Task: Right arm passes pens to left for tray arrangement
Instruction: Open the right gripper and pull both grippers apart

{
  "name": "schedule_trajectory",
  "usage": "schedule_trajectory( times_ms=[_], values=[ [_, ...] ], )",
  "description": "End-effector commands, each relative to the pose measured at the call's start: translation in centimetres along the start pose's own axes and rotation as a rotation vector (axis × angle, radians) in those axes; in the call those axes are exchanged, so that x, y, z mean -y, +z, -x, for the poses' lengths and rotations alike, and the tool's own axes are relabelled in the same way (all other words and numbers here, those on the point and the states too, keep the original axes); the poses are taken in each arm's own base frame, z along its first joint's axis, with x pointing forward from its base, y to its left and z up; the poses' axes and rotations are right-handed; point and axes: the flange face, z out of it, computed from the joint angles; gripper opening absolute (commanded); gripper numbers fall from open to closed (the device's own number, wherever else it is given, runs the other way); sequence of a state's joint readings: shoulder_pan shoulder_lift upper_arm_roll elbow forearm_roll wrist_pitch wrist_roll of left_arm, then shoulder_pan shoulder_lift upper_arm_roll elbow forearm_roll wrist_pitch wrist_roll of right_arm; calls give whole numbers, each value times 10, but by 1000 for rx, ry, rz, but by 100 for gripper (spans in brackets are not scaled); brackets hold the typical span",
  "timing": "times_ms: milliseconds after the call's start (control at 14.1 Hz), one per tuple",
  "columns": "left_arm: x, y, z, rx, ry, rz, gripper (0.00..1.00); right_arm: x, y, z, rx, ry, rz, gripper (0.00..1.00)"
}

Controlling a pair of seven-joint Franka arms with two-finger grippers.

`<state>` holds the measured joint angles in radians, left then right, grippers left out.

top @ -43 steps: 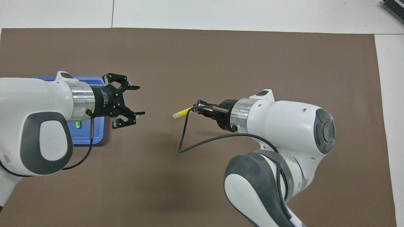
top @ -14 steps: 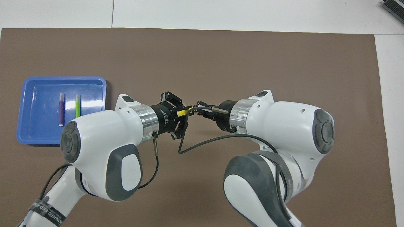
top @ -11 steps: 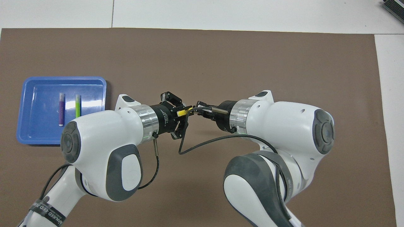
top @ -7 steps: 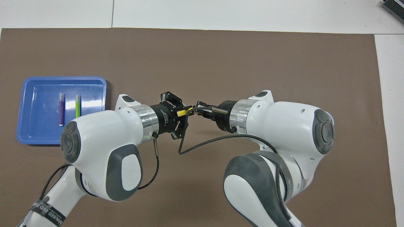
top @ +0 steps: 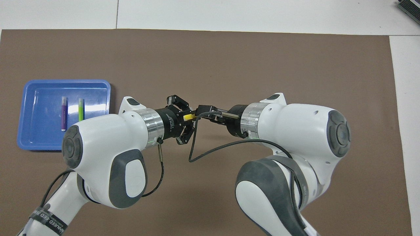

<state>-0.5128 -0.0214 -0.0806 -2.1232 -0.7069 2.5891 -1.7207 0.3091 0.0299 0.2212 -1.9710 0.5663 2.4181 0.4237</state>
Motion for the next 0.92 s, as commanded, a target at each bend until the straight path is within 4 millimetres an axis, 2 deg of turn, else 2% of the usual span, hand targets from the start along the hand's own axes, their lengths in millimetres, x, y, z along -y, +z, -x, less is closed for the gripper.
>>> schedule_trajectory(
  times_ms=[0, 142, 213, 426, 567, 851],
  values=[
    [-7, -9, -15, 0, 135, -66, 0, -20, -25, -14, 14, -136, 171, 100],
    [-15, -19, -37, 10, 324, -154, 0, -39, -31, -19, 77, -217, 256, 100],
    [-20, -27, -50, 24, 408, -202, 0, -50, -42, -24, 97, -216, 274, 100],
    [-44, -62, -91, 52, 608, -304, 0, -94, -66, -47, 131, -175, 342, 100],
    [-55, -81, -119, 3, 733, -376, 0, -126, -83, -65, 144, -190, 389, 100],
    [-76, -121, -163, -46, 980, -471, 0, -164, -110, -75, 193, -261, 500, 100]
  ],
)
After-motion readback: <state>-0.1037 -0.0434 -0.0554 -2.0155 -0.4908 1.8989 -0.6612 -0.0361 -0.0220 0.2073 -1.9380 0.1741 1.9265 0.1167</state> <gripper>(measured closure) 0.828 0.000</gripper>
